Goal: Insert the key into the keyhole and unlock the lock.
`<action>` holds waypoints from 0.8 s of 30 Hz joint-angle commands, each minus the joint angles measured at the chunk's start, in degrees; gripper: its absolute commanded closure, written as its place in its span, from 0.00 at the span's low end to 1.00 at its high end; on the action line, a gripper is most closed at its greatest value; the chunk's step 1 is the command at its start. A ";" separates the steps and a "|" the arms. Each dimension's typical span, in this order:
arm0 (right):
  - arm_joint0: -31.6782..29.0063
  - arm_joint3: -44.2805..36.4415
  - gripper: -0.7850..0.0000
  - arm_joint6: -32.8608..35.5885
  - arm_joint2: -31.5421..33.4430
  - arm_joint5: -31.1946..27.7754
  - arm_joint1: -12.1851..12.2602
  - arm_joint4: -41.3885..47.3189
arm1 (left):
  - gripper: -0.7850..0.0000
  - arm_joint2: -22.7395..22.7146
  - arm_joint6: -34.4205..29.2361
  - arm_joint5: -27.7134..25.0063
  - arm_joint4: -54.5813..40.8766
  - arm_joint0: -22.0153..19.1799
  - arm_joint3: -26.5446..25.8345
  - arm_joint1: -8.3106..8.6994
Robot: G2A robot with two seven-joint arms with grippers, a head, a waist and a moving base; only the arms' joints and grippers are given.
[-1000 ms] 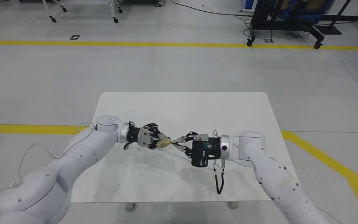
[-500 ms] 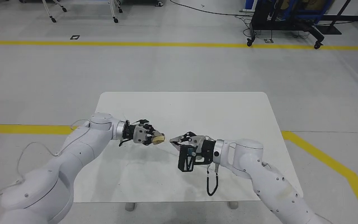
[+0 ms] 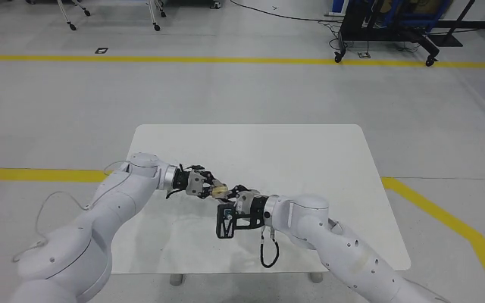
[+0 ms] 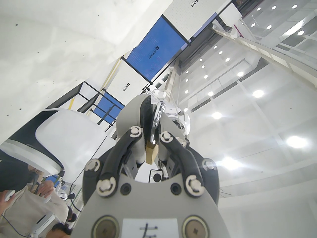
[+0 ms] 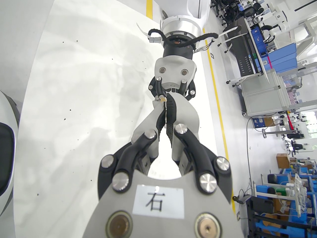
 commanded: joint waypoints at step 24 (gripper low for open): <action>1.27 1.29 1.00 5.47 -2.40 2.44 -1.21 -3.33 | 1.00 -4.08 -2.96 0.91 4.75 0.52 4.91 -3.13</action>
